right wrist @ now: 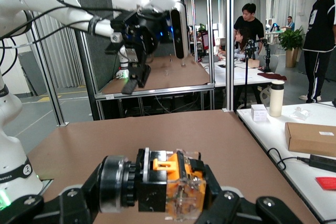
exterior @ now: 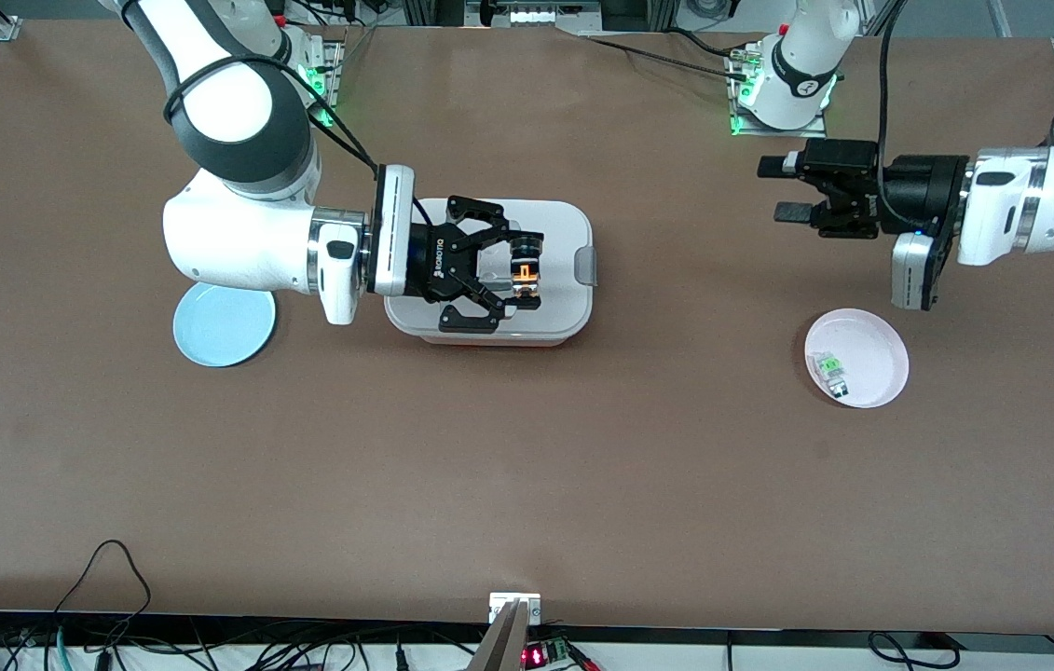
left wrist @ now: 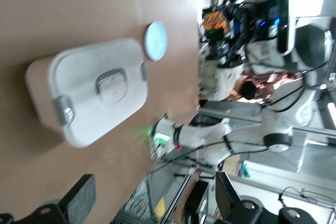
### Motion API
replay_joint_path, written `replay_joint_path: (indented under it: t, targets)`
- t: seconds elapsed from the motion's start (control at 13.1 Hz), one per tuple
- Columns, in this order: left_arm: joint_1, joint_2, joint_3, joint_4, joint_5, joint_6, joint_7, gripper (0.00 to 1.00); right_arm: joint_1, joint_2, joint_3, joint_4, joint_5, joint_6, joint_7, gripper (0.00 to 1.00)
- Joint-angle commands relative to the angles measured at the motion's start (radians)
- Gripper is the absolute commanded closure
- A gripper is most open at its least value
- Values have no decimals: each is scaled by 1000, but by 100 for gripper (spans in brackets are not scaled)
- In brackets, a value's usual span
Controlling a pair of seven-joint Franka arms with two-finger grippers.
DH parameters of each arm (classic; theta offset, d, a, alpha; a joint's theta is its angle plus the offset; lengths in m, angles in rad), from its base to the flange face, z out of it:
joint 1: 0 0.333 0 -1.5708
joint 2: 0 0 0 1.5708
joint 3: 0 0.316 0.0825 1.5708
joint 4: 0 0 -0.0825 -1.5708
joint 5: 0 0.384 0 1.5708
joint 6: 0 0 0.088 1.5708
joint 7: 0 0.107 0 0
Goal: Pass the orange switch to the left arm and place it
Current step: 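Carry the switch over the box while the left gripper reaches toward it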
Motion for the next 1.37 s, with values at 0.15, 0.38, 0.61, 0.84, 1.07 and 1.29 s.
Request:
replay_joint_path:
  t: [0.15,0.38,0.61,0.84,1.07,1.29]
  targets:
    - [-22,4,-120,-78,-197,382,101,0,58,58,6,59,33,80,-16,71]
    - [-22,55,-250,-95,-330,617,101,0,80,65,7,65,35,119,-13,71]
    - [-22,105,-295,-95,-386,709,110,0,80,65,6,62,35,119,-16,71]
    - [-25,107,-323,-127,-472,752,107,0,80,65,6,59,33,119,-16,71]
    - [-28,122,-361,-144,-560,756,113,0,80,65,6,57,32,119,-16,71]
    - [-27,119,-372,-149,-584,756,114,1,80,65,6,57,32,119,-16,71]
